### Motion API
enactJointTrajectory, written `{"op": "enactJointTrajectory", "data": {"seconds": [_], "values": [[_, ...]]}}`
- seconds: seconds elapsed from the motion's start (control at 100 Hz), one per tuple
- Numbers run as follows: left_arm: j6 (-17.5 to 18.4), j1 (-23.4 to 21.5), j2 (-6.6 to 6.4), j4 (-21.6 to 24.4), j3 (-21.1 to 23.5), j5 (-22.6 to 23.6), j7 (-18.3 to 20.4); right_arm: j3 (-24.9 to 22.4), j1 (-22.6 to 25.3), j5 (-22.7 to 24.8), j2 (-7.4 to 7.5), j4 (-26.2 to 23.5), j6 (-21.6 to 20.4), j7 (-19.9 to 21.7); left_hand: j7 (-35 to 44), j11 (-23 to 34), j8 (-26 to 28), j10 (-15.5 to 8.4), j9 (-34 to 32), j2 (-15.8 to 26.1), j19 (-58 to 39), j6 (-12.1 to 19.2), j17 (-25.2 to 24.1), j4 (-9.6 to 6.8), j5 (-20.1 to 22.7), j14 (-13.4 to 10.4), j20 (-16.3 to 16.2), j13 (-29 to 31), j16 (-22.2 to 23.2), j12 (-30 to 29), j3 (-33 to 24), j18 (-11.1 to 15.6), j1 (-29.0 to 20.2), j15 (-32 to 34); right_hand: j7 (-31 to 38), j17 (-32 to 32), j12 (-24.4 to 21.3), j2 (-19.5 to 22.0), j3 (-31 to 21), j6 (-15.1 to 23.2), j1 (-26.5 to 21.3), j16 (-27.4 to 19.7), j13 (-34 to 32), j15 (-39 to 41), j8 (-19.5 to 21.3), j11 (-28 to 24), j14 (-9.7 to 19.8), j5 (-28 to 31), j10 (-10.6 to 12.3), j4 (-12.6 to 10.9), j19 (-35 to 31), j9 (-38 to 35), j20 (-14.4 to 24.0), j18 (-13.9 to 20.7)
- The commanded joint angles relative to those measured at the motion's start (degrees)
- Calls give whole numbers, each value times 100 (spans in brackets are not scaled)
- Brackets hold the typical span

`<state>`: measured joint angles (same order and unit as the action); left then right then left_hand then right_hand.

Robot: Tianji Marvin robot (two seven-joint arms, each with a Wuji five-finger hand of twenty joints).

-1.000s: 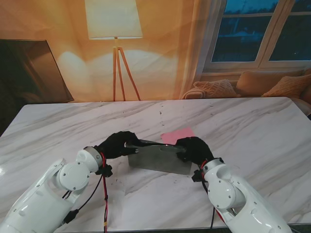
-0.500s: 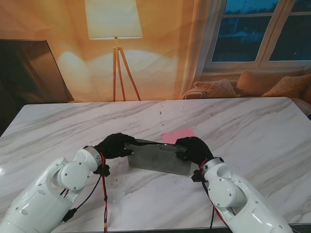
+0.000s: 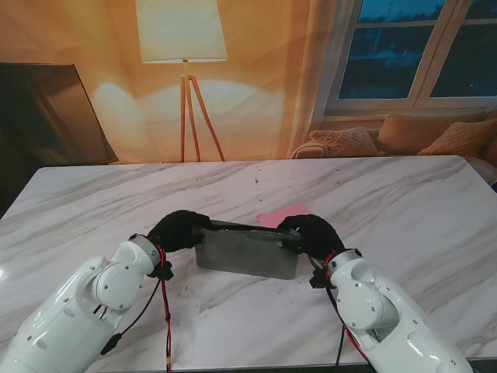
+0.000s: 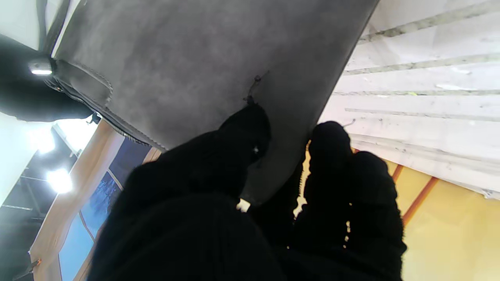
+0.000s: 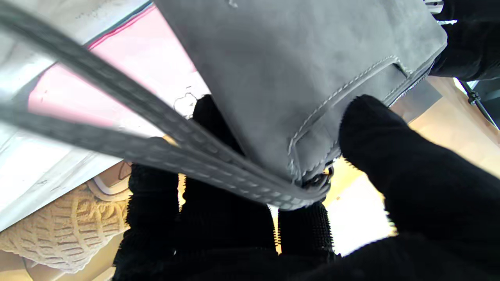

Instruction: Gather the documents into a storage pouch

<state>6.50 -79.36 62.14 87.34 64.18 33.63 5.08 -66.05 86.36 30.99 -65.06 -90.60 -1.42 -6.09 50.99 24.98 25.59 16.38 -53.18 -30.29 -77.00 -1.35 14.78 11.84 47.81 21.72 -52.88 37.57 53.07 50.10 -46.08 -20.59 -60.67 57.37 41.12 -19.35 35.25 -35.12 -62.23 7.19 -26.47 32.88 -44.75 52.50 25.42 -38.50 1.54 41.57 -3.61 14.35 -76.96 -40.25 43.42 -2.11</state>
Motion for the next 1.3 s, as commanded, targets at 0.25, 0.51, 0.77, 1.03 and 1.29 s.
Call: {"op": "enactJointTrajectory", "data": {"seconds": [0.25, 0.51, 0.77, 1.03, 1.29], "values": [[7, -323, 9, 232, 434, 407, -121, -133, -6, 82, -22, -87, -11, -113, 680, 241, 592, -86, -440, 95, -179, -147, 24, -29, 226, 322, -234, 193, 249, 275, -156, 274, -430, 223, -876, 456, -207, 346, -64, -85, 691, -179, 673, -635, 712, 255, 131, -697, 169, -707, 541, 837, 58, 125], [-45, -544, 22, 330, 706, 569, -310, -144, -232, 135, -52, 67, 201, -218, 702, 300, 685, -117, -509, 11, -193, -104, 46, -20, 316, 342, -293, 248, 294, 288, -268, 253, -403, 239, -909, 507, -204, 342, -56, -149, 679, -196, 716, -717, 729, 242, 139, -804, 179, -735, 623, 798, 74, 143], [-110, -737, 30, 401, 873, 690, -444, 70, -698, 82, -3, 598, 646, 228, 686, 313, 749, -124, -514, -1, -173, -93, 50, -5, 321, 332, -308, 259, 306, 296, -318, 253, -378, 228, -986, 993, -53, 1383, 600, -423, 532, 66, 1268, -568, 887, 112, 272, -1460, 169, -822, 1042, 1331, 290, 445], [-161, -811, 33, 442, 906, 693, -457, 273, -1018, -10, 39, 1086, 725, 540, 678, 323, 798, -124, -515, -13, -154, -91, 35, 4, 334, 333, -315, 263, 316, 299, -342, 256, -373, 220, -1082, 1391, 59, 2490, 1444, -428, 347, 288, 1626, -542, 994, 136, 292, -1645, 199, -966, 1429, 1396, 618, 551], [-211, -827, 37, 474, 876, 638, -429, 479, -1224, 240, 9, 1448, 1183, 367, 665, 326, 828, -123, -512, -14, -145, -91, 32, 9, 327, 322, -318, 261, 321, 299, -353, 254, -365, 214, -1180, 1017, 874, 1823, 804, -702, 789, 1194, 1591, 796, 1175, -599, 364, -2140, -2, -1033, 634, 1564, 1392, 463]]}}
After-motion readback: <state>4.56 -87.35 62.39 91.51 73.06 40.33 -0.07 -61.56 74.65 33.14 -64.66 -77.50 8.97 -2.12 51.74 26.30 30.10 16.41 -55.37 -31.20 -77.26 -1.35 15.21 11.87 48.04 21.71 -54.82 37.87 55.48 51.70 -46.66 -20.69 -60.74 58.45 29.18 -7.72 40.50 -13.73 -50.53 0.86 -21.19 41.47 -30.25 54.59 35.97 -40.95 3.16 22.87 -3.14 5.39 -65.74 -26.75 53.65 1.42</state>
